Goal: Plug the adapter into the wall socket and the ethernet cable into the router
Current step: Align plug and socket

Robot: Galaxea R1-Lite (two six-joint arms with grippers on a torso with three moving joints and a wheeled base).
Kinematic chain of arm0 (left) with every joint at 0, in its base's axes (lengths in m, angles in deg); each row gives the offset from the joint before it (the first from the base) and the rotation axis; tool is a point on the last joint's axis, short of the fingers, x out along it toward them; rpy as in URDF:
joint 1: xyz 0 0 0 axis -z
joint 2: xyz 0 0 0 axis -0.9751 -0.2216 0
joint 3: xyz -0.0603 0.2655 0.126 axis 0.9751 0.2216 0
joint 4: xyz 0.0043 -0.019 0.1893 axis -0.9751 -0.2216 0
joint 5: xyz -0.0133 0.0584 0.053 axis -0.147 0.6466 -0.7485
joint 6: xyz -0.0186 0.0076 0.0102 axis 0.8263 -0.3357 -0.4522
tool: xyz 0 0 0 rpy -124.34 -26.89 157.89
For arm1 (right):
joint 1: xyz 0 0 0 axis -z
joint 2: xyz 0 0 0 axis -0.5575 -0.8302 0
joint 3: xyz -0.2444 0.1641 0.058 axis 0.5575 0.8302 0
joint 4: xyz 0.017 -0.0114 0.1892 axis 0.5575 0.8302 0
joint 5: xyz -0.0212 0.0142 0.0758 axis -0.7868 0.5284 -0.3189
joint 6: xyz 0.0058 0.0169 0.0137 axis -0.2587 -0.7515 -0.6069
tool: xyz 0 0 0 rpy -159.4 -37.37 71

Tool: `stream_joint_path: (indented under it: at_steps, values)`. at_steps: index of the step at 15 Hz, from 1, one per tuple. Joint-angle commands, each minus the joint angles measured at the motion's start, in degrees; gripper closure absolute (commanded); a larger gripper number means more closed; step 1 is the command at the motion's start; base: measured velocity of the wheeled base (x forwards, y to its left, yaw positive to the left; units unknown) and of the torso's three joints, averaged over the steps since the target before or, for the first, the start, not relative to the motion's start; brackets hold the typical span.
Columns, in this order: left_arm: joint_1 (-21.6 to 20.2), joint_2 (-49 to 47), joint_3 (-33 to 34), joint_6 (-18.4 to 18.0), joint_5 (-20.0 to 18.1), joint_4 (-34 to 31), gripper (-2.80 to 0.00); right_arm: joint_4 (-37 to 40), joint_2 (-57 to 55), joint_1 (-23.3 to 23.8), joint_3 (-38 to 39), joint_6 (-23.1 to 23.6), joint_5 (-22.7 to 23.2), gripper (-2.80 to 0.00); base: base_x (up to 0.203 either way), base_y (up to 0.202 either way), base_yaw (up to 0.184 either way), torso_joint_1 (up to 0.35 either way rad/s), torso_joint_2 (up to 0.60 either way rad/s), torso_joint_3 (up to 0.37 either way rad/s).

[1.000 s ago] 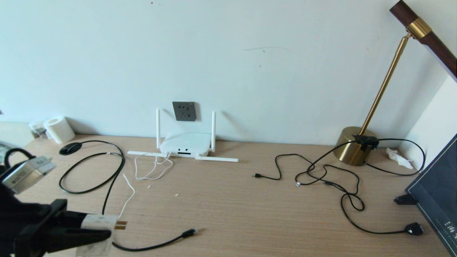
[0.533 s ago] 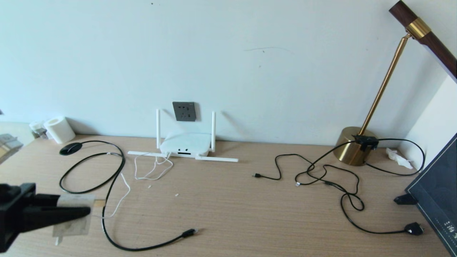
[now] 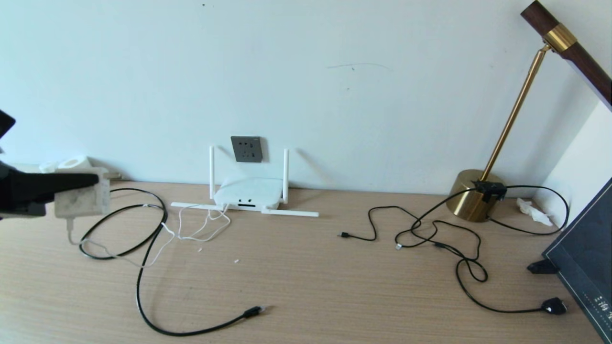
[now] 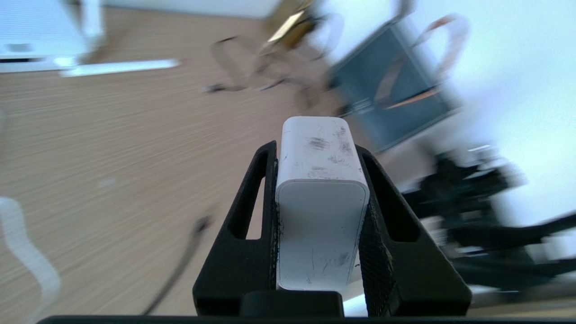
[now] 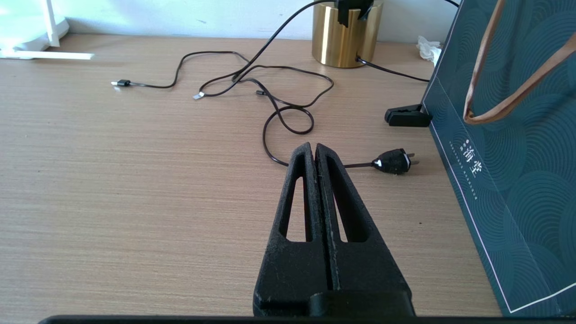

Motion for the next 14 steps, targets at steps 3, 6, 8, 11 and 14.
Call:
stream_joint_path:
  at_steps: [3,6,8,11,14]
  values:
    - [3.3,-9.0,-2.2,0.8,0.2,0.0,0.0,0.0,0.0,0.0,0.0,0.0,0.0,0.0,0.0,0.0,0.0,0.0,0.0,0.0]
    - [2.6,-14.5,-7.7,2.2,0.9,-0.6,0.0,0.0,0.0,0.0,0.0,0.0,0.0,0.0,0.0,0.0,0.0,0.0,0.0,0.0]
    - [0.3,-19.6,-12.6,2.6,1.1,-0.6,0.0,0.0,0.0,0.0,0.0,-0.1,0.0,0.0,0.0,0.0,0.0,0.0,0.0,0.0]
    - [-2.8,-22.8,-19.5,2.7,5.9,0.1,0.0,0.0,0.0,0.0,0.0,0.0,0.0,0.0,0.0,0.0,0.0,0.0,0.0,0.0]
    - [-2.2,-21.5,-18.8,2.6,16.8,10.3,0.0,0.0,0.0,0.0,0.0,0.0,0.0,0.0,0.0,0.0,0.0,0.0,0.0,0.0]
